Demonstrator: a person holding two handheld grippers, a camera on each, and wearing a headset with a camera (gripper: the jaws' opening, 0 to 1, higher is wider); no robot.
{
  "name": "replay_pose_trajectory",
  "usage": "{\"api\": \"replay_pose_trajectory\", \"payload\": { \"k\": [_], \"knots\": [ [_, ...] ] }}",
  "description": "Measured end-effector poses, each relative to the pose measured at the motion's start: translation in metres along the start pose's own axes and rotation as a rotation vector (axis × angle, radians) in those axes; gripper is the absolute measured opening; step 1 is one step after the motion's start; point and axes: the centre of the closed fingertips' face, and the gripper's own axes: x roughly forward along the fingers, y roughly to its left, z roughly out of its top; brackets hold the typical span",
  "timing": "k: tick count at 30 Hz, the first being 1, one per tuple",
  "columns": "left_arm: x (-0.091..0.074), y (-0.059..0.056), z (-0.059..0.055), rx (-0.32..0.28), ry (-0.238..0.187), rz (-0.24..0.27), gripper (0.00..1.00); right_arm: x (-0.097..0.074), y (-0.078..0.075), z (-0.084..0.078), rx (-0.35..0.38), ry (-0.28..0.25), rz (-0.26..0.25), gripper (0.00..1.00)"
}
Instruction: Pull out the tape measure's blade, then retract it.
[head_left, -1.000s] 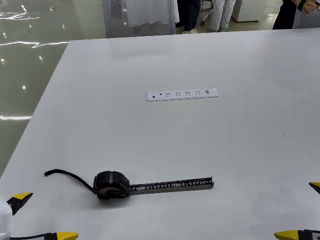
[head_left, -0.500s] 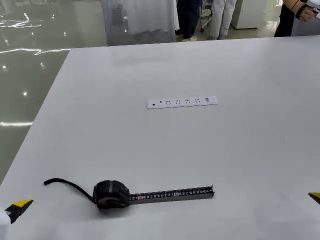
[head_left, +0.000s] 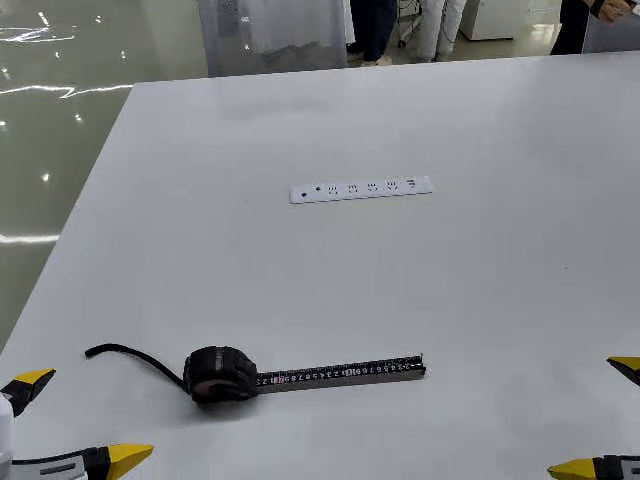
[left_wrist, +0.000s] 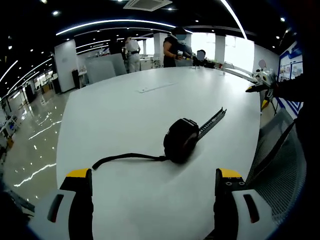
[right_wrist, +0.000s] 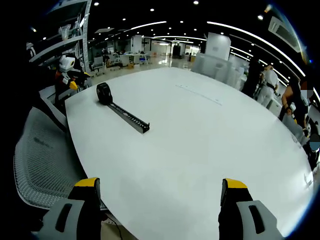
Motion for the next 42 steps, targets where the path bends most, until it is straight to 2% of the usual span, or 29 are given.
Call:
{"api": "replay_pose_trajectory", "payload": {
  "k": [5, 9, 13, 23, 25, 29, 32, 35, 38, 39, 42],
  "knots": [
    [0.002, -0.002, 0.003, -0.001, -0.003, 0.000, 0.99, 0.001, -0.002, 0.006, -0.017, 0.000, 0.010, 0.99],
    [0.005, -0.005, 0.003, -0.016, 0.025, 0.001, 0.99, 0.003, -0.004, 0.013, -0.040, 0.007, 0.006, 0.99],
    [0.007, -0.009, 0.006, -0.015, 0.023, 0.002, 0.99, 0.007, -0.007, 0.017, -0.053, 0.009, 0.011, 0.99],
    [0.012, -0.014, 0.013, -0.024, 0.015, 0.000, 0.99, 0.011, -0.011, 0.027, -0.097, 0.037, 0.058, 0.99],
    [0.014, -0.017, 0.016, -0.030, 0.013, -0.005, 0.99, 0.012, -0.010, 0.029, -0.087, 0.046, 0.080, 0.99],
    [0.020, -0.025, 0.017, -0.029, 0.026, -0.016, 0.99, 0.015, -0.009, 0.032, -0.117, 0.068, 0.099, 0.99],
    [0.023, -0.032, 0.022, -0.049, -0.005, -0.029, 0.99, 0.016, -0.010, 0.038, -0.130, 0.066, 0.103, 0.99],
    [0.028, -0.039, 0.024, -0.052, -0.004, -0.037, 0.99, 0.018, -0.011, 0.044, -0.150, 0.065, 0.111, 0.99],
    [0.032, -0.043, 0.029, -0.062, -0.021, -0.037, 0.99, 0.022, -0.011, 0.048, -0.168, 0.070, 0.119, 0.99],
    [0.034, -0.045, 0.033, -0.062, -0.039, -0.040, 0.99, 0.023, -0.012, 0.049, -0.172, 0.069, 0.123, 0.99],
    [0.038, -0.052, 0.041, -0.072, -0.055, -0.052, 0.99, 0.025, -0.015, 0.055, -0.184, 0.068, 0.126, 0.99]
  ]
}}
